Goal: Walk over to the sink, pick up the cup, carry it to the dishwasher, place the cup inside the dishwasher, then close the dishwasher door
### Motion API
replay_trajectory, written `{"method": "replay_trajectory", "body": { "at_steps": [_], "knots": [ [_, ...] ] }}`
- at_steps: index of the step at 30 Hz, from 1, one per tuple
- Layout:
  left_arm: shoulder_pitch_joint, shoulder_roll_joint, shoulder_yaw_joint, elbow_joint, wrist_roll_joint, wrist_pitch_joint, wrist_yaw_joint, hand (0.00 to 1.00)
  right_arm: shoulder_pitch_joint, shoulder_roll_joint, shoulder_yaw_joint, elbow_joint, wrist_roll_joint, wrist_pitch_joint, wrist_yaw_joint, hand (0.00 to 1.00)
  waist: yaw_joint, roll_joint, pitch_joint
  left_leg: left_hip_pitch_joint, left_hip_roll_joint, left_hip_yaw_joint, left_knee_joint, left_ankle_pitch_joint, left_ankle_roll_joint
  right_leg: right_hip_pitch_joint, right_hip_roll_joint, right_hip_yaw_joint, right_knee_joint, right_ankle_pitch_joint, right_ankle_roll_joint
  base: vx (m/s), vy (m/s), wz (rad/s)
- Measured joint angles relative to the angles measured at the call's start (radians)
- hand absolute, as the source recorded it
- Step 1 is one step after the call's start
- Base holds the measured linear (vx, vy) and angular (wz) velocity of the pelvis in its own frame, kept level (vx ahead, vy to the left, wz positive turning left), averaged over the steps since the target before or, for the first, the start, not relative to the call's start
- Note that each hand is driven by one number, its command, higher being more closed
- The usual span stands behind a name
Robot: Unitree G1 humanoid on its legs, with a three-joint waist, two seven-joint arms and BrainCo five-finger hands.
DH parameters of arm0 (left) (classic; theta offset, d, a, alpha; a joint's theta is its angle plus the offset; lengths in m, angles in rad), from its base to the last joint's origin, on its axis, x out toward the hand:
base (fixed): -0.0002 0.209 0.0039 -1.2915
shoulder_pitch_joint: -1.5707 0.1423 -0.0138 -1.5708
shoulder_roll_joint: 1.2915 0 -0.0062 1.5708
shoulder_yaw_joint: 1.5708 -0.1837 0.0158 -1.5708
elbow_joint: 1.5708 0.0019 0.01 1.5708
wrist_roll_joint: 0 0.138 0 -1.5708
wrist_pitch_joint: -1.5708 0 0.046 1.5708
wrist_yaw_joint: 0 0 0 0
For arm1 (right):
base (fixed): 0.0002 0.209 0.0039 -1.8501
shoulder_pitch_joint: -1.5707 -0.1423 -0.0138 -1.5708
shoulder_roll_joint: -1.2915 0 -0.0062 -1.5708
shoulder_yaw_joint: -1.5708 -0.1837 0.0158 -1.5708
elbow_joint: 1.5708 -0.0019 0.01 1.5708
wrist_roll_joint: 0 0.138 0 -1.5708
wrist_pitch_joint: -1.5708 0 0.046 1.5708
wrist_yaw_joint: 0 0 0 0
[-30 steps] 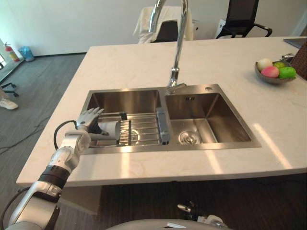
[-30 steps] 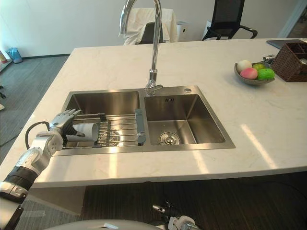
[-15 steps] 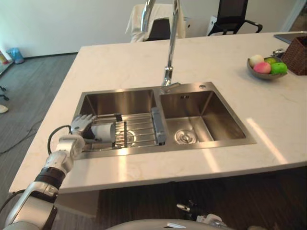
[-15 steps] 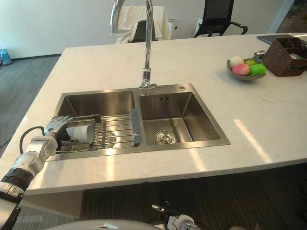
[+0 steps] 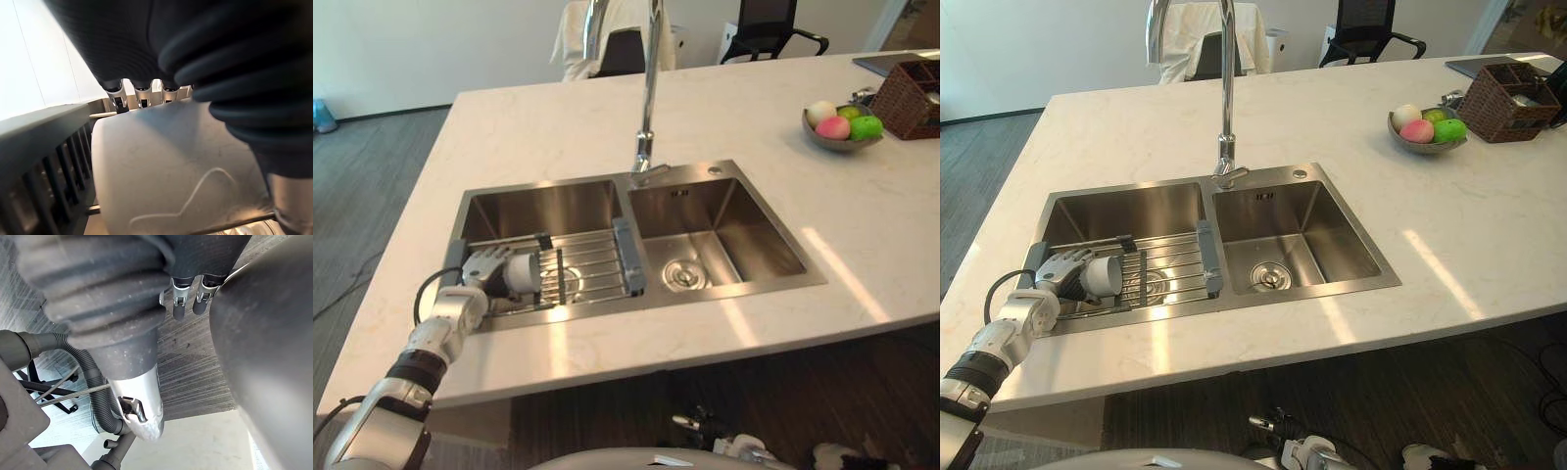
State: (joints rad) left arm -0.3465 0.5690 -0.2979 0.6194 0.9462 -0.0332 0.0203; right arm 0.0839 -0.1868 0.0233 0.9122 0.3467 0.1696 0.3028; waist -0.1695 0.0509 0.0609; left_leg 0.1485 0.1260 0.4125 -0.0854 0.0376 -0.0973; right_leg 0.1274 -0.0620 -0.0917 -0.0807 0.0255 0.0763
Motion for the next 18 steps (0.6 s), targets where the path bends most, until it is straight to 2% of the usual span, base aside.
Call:
{"method": "replay_trajectory", "body": {
  "at_steps": [13, 18],
  "knots": [
    [-0.002, -0.032, 0.022, 0.071, -0.003, 0.0, 0.001, 0.0, -0.007, -0.016, 0.001, 0.013, -0.001, 0.013, 0.019, 0.0, -0.005, 0.019, -0.018, -0.007, -0.001, 0.003, 0.0, -0.004, 0.002, -0.011, -0.001, 0.004, -0.004, -0.001, 0.003, 0.0, -0.003, -0.01],
    [-0.008, -0.034, 0.028, 0.104, -0.054, -0.037, -0.031, 0.0, -0.007, -0.016, 0.0, 0.021, -0.003, 0.014, 0.024, 0.0, -0.005, 0.012, -0.025, -0.007, -0.002, 0.005, 0.0, -0.006, 0.002, -0.012, -0.001, 0.006, -0.004, -0.002, 0.004, 0.0, 0.0, 0.0]
  ]
}}
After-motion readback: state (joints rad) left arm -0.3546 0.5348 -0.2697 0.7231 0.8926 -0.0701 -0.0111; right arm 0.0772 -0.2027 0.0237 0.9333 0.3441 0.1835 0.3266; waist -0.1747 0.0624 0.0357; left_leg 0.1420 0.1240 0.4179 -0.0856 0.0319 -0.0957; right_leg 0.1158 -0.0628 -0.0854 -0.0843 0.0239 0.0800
